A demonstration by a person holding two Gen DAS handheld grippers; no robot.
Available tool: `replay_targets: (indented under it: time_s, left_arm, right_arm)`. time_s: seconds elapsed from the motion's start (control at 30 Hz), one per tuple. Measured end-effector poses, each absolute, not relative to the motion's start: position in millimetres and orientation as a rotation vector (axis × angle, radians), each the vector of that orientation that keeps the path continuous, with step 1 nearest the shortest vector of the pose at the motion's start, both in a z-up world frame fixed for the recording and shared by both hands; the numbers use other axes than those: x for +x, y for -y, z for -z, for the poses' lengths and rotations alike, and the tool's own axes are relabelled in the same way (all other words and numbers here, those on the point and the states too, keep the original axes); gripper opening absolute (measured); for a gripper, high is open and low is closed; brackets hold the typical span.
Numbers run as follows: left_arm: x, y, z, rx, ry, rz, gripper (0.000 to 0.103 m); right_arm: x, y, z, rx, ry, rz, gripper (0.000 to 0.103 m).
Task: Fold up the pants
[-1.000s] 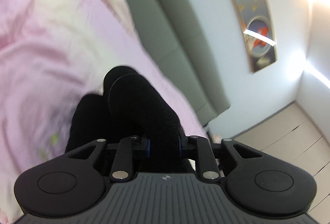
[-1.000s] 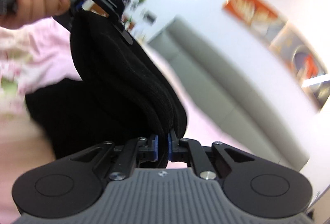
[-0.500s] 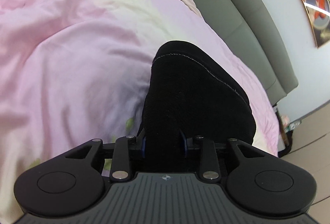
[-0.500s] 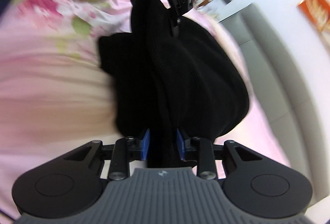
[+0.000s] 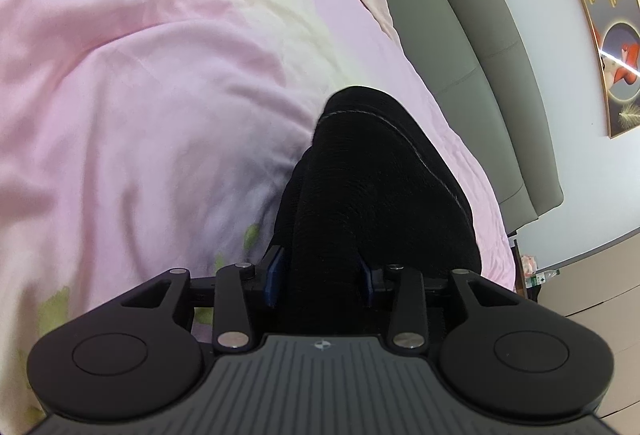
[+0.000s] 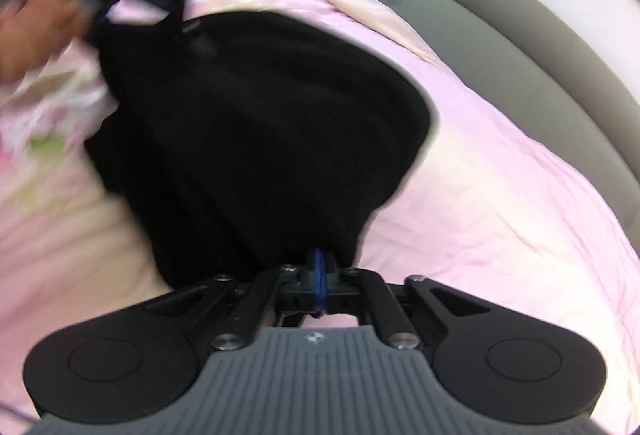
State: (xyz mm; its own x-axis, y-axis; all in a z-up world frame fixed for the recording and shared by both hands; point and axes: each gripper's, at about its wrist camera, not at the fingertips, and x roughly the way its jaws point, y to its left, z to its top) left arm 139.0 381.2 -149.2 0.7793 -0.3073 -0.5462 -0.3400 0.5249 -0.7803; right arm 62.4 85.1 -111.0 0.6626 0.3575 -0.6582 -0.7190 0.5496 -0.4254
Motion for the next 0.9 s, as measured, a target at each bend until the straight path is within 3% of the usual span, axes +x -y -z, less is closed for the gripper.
replay_targets:
  time_s: [0.07,0.17,0.23,0.37,0.43,0.5,0.67,0.9]
  left_arm:
    - [137.9,-380.4,148.6,-1.05,-0.706,-0.014,0.043]
    - [136.6,-381.3,145.9,-1.042,-0.694,-0.032,0.043]
    - [135.9,-381.9,145.7,-1.046,-0.7,-0.03,0.043]
    - [135.2,-379.7,142.7,-1.033,-0.706,-0.035,0.044]
    - [135.3,-378.5,141.3,-1.022,-0.708,-0.04,0.045]
    - [134.9,-379.1,141.4,-1.029,-0.709,-0.04,0.046]
    - [136.3,-380.6,143.7,-1.037,-0.712,-0.037,0.048]
    - [138.0,-379.9,148.1,-1.033,-0.719,-0.015,0.051]
  right_arm:
    - [51.3,-83.9,114.1,-0.782,-0.554,-0.688,0.0]
    - [54.2,-70.9,114.4,-0.614,-0.798,-0.905,0.0]
    - [40.6,-69.7,115.2,-0.717,-0.729,-0.87,0.0]
    - [63.8,-52.8,72.6,-0.469,-0.68,-0.834,0.001]
    - [82.2,-55.4,48.7,-0.376,-0.646,-0.803,0.017]
    - [107.4,-62.8,27.7,-0.283,-0.633,-0.773,0.023]
    - [177.1,-95.1,12.5,-0.181,-0.697,-0.652,0.023]
    - [264.1,-115.4,43.7,0.019,-0.877,-0.512,0.025]
